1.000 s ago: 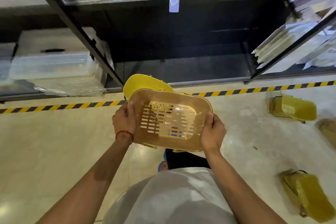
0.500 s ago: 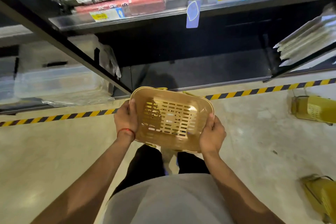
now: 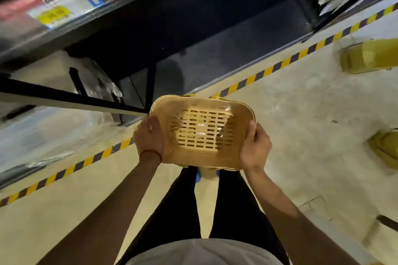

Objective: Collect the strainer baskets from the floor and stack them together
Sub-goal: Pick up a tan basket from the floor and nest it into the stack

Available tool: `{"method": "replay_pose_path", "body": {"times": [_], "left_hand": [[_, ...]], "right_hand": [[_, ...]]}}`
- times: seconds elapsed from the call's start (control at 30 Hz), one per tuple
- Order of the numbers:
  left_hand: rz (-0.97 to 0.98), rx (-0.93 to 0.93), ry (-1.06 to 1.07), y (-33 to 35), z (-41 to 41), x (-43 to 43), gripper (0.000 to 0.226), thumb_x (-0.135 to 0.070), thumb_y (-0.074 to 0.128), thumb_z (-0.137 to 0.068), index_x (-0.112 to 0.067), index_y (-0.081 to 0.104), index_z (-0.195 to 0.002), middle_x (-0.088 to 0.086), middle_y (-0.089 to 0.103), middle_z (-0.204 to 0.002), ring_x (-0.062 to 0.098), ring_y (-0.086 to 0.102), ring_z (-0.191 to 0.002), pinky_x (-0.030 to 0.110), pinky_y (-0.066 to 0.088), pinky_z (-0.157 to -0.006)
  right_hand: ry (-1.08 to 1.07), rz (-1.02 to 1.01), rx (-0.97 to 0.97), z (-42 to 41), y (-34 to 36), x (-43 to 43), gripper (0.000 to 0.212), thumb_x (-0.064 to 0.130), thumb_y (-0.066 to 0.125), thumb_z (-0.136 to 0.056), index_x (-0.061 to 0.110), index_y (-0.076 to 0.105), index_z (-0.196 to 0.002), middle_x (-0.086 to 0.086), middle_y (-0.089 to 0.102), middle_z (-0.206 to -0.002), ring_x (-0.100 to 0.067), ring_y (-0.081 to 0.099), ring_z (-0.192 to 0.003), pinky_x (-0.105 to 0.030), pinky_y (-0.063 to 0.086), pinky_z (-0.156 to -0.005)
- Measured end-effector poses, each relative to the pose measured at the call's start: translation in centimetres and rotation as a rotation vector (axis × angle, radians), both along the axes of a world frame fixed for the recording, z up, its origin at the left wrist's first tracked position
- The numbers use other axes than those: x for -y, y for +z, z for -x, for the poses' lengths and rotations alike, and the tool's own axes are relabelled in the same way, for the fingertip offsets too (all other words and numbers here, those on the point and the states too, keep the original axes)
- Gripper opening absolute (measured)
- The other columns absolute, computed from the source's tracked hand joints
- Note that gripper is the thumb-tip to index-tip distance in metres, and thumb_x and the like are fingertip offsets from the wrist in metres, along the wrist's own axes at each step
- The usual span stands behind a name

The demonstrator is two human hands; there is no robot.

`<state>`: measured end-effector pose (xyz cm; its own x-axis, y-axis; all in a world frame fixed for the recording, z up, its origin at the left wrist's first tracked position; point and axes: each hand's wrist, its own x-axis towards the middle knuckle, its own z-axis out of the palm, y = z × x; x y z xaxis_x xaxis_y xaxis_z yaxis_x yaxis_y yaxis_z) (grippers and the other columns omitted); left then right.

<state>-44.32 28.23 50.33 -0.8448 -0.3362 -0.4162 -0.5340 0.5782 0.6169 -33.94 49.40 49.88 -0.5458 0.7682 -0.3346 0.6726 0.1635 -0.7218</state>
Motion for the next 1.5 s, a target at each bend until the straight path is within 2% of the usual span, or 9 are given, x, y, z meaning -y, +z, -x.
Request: {"method": "replay_pose_path", "body": {"times": [0.17,0.33,0.43,0.53,0.63,0.87,1.07,1.23,1.5], "left_hand": [[0.002,0.035,-0.031,-3.1,1.0,-0.4,0.042,-0.033,0.039,-0.104,-0.006,0.061,-0.127,0.016,0.063,-0.127,0.032,0.054,-0.119,0.033,0.038,-0.100],[0.037,0.043,-0.020,-6.9,1.1,-1.1,0.042,-0.033,0.038,-0.105,-0.010,0.058,-0.134,0.014,0.059,-0.134,0.030,0.051,-0.126,0.028,0.033,-0.104],[0.092,0.036,-0.036,-9.3,0.9,-1.3,0.042,-0.032,0.035,-0.106,-0.011,0.057,-0.134,0.014,0.061,-0.131,0.031,0.053,-0.123,0.030,0.034,-0.102],[0.115,0.046,-0.041,-11.5,0.4,-1.3,0.042,-0.031,0.032,-0.106,-0.013,0.054,-0.138,0.013,0.062,-0.131,0.031,0.054,-0.121,0.031,0.035,-0.102],[0.129,0.055,-0.025,-13.4,0.2,-1.1,0.043,-0.032,0.032,-0.106,-0.015,0.052,-0.139,0.014,0.063,-0.129,0.030,0.055,-0.120,0.031,0.035,-0.102],[0.224,0.056,-0.027,-15.5,1.0,-1.4,0.043,-0.035,0.029,-0.106,-0.014,0.056,-0.132,0.016,0.068,-0.111,0.034,0.061,-0.105,0.037,0.043,-0.090],[0.164,0.127,-0.049,-15.2,0.6,-1.0,0.033,-0.032,0.031,-0.104,-0.009,0.052,-0.117,0.012,0.062,-0.101,0.031,0.057,-0.095,0.044,0.044,-0.084],[0.196,0.140,-0.217,-12.0,-0.2,-0.6,0.041,-0.021,0.049,-0.096,-0.005,0.044,-0.133,0.016,0.052,-0.127,0.034,0.051,-0.116,0.043,0.045,-0.093],[0.354,-0.021,-0.721,-3.9,-3.1,-2.6,0.050,-0.030,0.049,-0.094,-0.012,0.040,-0.140,0.013,0.051,-0.136,0.032,0.054,-0.116,0.048,0.049,-0.096]], "right_hand": [[-0.013,-0.034,0.023,0.6,-3.9,0.2,0.046,0.038,0.033,-0.109,0.009,0.069,-0.112,-0.005,0.072,-0.097,-0.022,0.064,-0.085,-0.031,0.049,-0.077],[-0.009,-0.047,0.061,1.2,-8.1,0.1,0.049,0.042,0.031,-0.109,0.011,0.068,-0.119,-0.007,0.073,-0.104,-0.024,0.067,-0.090,-0.038,0.056,-0.084],[-0.003,-0.075,0.074,1.8,-10.3,0.0,0.045,0.039,0.031,-0.109,0.012,0.067,-0.119,-0.004,0.072,-0.100,-0.019,0.062,-0.085,-0.027,0.052,-0.080],[0.000,-0.082,0.049,2.0,-11.9,0.1,0.040,0.036,0.033,-0.109,0.016,0.066,-0.120,0.013,0.064,-0.092,-0.003,0.059,-0.077,0.001,0.037,-0.070],[-0.019,-0.062,0.008,1.8,-13.7,0.4,0.035,0.035,0.035,-0.109,0.021,0.066,-0.119,0.022,0.062,-0.089,0.007,0.062,-0.079,0.004,0.038,-0.068],[-0.055,-0.105,0.078,2.5,-16.3,-0.1,0.040,0.033,0.036,-0.109,0.011,0.068,-0.118,0.006,0.063,-0.088,-0.006,0.057,-0.071,0.006,0.035,-0.061],[0.028,-0.049,0.084,2.0,-15.5,-0.4,0.039,0.033,0.033,-0.110,0.014,0.062,-0.126,0.007,0.065,-0.095,-0.012,0.061,-0.080,-0.009,0.046,-0.069],[0.154,0.035,0.112,0.0,-12.4,-1.0,0.039,0.035,0.041,-0.105,0.013,0.054,-0.135,-0.005,0.067,-0.121,-0.025,0.062,-0.110,-0.037,0.051,-0.097],[0.461,-0.149,0.301,-3.8,-3.6,-2.6,0.041,0.026,0.050,-0.099,0.012,0.053,-0.138,-0.008,0.056,-0.140,-0.027,0.043,-0.133,-0.038,0.040,-0.108]]}}
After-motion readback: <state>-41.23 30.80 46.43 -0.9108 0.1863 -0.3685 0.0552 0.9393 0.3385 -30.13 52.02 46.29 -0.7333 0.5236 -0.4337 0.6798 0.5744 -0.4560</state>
